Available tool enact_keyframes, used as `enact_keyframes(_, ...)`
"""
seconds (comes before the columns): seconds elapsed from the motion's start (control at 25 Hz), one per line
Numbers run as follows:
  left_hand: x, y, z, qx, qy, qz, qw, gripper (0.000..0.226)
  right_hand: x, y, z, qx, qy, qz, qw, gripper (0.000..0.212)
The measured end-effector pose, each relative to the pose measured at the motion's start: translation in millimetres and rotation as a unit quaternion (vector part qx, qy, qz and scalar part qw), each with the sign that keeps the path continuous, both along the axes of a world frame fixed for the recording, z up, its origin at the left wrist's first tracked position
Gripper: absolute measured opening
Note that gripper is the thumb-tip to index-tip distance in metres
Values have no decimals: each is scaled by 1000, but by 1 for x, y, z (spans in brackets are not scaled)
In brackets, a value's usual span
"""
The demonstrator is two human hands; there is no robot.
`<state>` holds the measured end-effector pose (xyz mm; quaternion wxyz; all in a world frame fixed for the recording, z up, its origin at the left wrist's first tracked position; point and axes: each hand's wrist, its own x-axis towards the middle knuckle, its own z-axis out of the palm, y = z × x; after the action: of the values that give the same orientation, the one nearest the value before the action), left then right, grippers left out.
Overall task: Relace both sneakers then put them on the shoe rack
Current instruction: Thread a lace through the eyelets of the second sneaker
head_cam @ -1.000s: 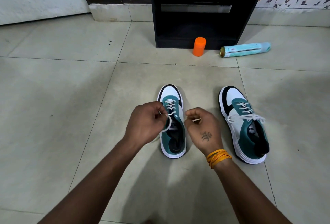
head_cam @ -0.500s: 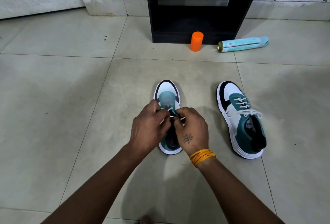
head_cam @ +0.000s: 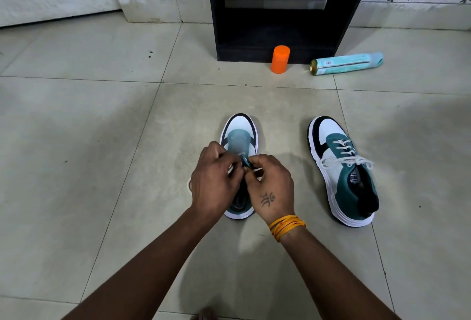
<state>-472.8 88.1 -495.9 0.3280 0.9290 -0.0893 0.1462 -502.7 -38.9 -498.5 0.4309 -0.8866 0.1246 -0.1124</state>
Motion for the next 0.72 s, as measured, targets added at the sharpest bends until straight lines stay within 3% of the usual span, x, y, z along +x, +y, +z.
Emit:
enact_keyframes(0.2, 2, -7, -1, -43, 20, 23, 999, 6, -1, 0, 2, 9, -3, 8, 1000, 16)
enact_keyframes(0.4, -1, -5, -4, -42, 13, 21, 999, 8, 2, -15, 11, -9, -34, 59, 998, 39)
enact_keyframes(0.6, -6, 0, -5, -64, 20, -3, 998, 16, 12, -24, 3, -38, -64, 95, 993, 12)
enact_keyframes(0.72, -17, 7, -1, -72, -7, -4, 997, 31, 8, -28, -1, -64, -64, 83, 992, 8)
